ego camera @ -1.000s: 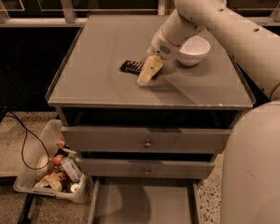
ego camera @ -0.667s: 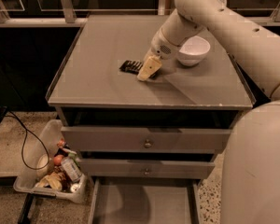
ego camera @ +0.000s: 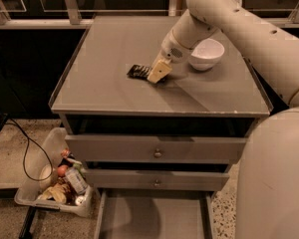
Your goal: Place rxbar chocolate into bottom drawer
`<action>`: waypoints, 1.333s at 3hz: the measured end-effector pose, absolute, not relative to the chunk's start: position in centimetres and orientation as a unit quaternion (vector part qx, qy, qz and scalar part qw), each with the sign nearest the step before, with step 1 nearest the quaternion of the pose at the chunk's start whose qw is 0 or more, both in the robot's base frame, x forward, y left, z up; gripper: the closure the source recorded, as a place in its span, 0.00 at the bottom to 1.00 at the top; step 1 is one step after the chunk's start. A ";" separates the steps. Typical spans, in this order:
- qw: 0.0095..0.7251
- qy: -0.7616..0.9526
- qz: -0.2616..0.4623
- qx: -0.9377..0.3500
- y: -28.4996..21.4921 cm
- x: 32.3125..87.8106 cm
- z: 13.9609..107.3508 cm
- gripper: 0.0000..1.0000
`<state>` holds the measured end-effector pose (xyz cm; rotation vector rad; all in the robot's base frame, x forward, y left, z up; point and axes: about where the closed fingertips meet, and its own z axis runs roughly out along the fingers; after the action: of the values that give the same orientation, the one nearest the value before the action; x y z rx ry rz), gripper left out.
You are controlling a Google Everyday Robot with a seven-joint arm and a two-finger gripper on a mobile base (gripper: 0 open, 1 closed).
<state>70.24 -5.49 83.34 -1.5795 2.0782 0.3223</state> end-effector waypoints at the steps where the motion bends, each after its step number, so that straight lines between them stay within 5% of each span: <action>1: 0.253 0.764 0.119 -0.581 -5.5 70.2 83.3 1.00; 4: 0.279 0.749 0.120 -0.589 -8.4 67.9 83.6 1.00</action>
Offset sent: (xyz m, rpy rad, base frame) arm 0.0000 0.0000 0.0000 0.0000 0.0000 0.0000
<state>67.92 -8.38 83.60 -1.5793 2.0098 0.3226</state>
